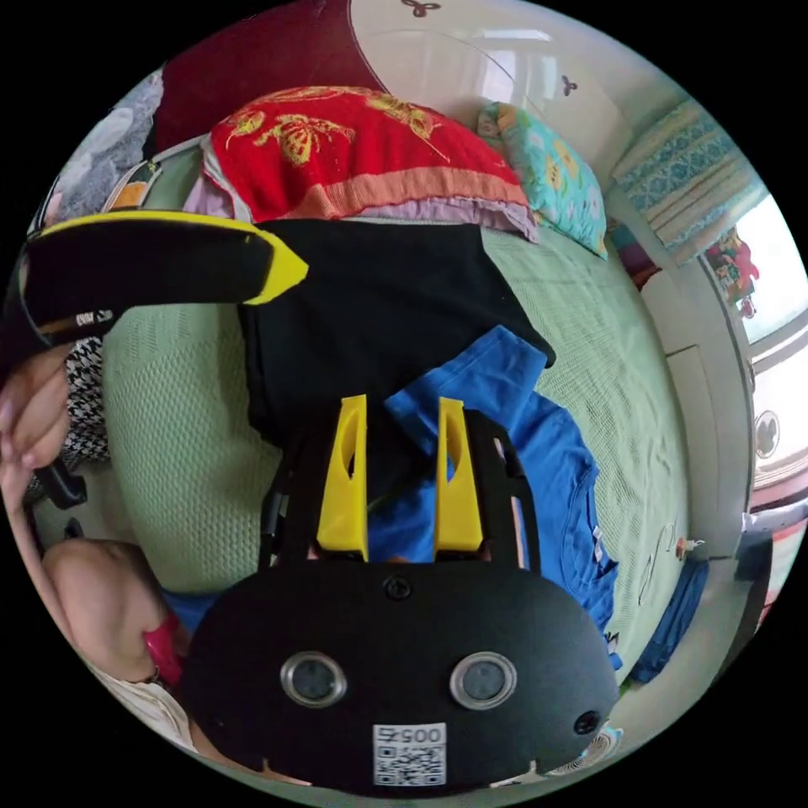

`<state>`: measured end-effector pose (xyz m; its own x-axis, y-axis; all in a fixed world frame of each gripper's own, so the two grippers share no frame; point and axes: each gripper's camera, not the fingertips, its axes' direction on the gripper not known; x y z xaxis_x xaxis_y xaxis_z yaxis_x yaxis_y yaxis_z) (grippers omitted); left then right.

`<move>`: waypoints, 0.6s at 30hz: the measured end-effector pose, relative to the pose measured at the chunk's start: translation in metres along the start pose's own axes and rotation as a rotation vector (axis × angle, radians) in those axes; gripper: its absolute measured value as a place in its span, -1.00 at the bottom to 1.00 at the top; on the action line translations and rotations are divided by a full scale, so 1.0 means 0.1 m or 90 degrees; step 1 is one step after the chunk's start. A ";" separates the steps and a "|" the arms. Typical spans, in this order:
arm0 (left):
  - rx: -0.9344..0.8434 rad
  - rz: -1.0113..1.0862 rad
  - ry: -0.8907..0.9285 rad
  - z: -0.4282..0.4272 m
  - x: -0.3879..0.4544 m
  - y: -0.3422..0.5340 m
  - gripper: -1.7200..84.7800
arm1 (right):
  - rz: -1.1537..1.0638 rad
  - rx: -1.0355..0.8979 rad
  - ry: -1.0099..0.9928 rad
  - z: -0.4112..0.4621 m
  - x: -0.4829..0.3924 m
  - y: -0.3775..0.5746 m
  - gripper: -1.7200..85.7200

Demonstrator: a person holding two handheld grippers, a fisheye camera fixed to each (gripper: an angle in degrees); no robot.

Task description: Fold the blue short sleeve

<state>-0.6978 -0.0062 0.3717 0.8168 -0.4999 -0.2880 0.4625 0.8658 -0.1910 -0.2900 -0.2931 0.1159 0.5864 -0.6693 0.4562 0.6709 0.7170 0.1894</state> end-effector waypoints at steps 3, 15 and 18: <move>-0.018 0.013 0.010 0.13 0.01 -0.04 -0.83 | 0.119 0.069 -0.045 -0.17 0.27 0.02 -0.97; -0.133 0.139 0.077 0.88 0.34 -0.17 -0.68 | 0.197 0.068 -0.290 -0.13 0.96 -0.22 -0.97; -0.164 0.132 0.134 0.96 0.27 -0.23 -0.69 | 0.155 -0.065 -0.364 0.12 1.02 -0.54 -0.88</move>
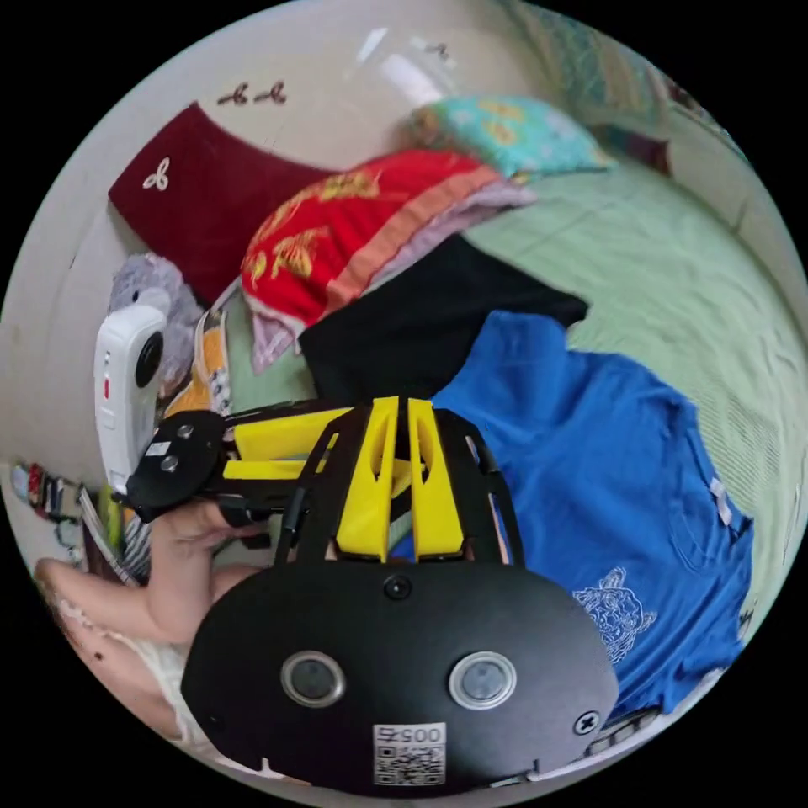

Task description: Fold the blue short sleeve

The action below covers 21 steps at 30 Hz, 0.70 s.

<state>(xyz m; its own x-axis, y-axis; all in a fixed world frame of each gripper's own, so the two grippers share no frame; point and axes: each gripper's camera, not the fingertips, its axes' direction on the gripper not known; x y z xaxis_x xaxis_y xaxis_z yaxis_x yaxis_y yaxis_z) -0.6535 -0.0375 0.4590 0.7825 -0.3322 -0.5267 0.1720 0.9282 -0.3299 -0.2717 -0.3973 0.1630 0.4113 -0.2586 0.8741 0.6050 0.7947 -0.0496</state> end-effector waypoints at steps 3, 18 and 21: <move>0.010 -0.010 -0.046 -0.01 -0.09 -0.02 -0.70 | -0.021 0.073 -0.011 -0.29 0.00 -0.26 -0.79; -0.019 -0.010 -0.080 0.38 -0.06 -0.20 -0.71 | 0.041 -0.137 0.285 0.47 0.16 -1.71 -0.74; -0.019 -0.015 -0.085 0.42 -0.07 -0.22 -0.72 | 0.044 -0.156 0.347 0.59 0.22 -1.76 -0.85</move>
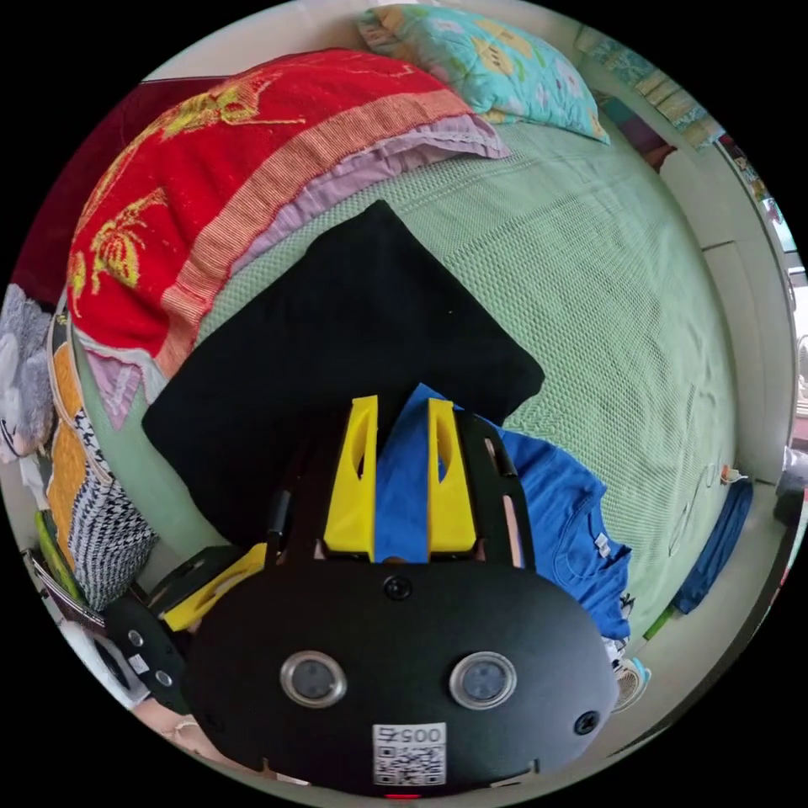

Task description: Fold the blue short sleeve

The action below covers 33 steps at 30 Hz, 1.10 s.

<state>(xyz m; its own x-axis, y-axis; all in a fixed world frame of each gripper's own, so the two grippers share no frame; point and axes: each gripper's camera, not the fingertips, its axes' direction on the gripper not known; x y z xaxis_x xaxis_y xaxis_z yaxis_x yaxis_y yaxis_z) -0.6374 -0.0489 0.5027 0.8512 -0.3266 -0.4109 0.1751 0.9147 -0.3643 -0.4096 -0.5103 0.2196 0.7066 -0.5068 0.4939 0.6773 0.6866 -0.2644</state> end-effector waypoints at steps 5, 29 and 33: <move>-0.002 0.004 -0.005 0.08 0.07 -0.04 -0.73 | 0.015 0.056 -0.057 -0.12 0.21 0.05 -0.99; -0.011 0.036 0.011 0.44 0.59 -0.21 -0.74 | 0.239 0.167 -0.119 0.10 2.05 1.44 -0.78; -0.016 0.039 0.012 0.49 0.67 -0.23 -0.74 | 0.102 0.216 -0.182 -0.20 1.76 1.46 -0.77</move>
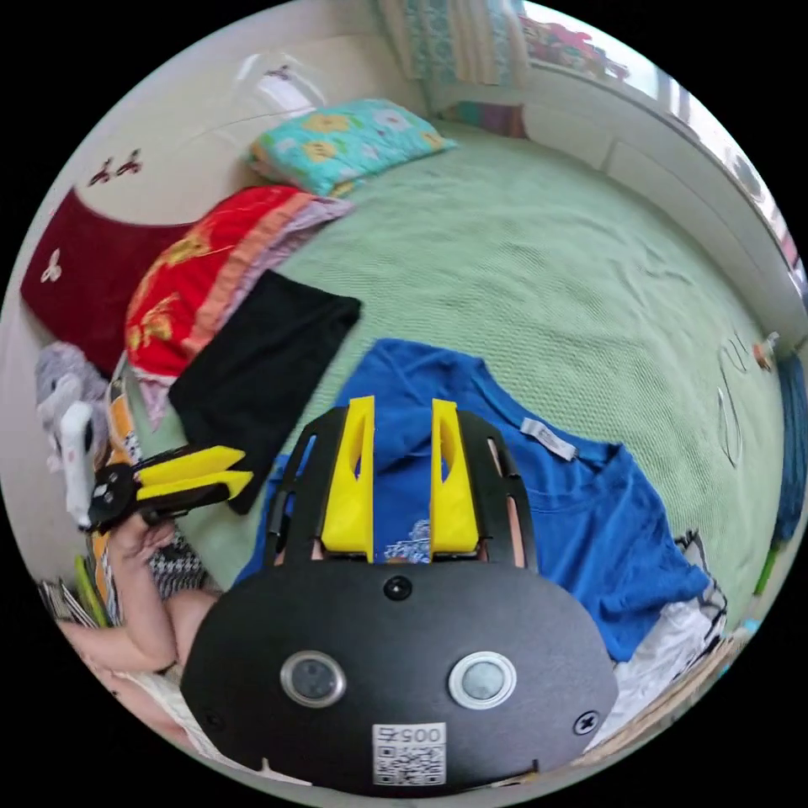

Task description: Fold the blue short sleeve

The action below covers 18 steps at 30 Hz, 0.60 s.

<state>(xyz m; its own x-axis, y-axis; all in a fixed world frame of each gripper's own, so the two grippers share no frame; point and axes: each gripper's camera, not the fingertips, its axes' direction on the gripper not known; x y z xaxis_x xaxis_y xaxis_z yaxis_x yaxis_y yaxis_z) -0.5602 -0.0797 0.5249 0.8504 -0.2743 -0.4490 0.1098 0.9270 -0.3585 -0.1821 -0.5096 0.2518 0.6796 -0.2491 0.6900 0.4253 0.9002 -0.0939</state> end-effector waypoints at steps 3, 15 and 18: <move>0.001 0.004 -0.004 0.03 0.07 0.00 -0.74 | -0.076 -0.039 -0.016 0.10 -0.23 0.06 -0.77; 0.005 0.013 0.012 0.11 0.19 0.01 -0.74 | -0.097 -0.131 -0.009 0.33 -0.01 0.65 -0.79; 0.021 0.023 0.006 0.15 0.27 0.01 -0.72 | -0.105 -0.082 0.005 0.03 0.07 0.57 -0.78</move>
<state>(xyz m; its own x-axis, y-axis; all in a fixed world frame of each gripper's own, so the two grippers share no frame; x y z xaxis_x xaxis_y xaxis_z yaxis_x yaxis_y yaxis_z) -0.5289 -0.0824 0.5248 0.8491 -0.2431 -0.4689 0.0964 0.9442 -0.3149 -0.1544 -0.4591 0.2534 0.5989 -0.3922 0.6982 0.6034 0.7942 -0.0715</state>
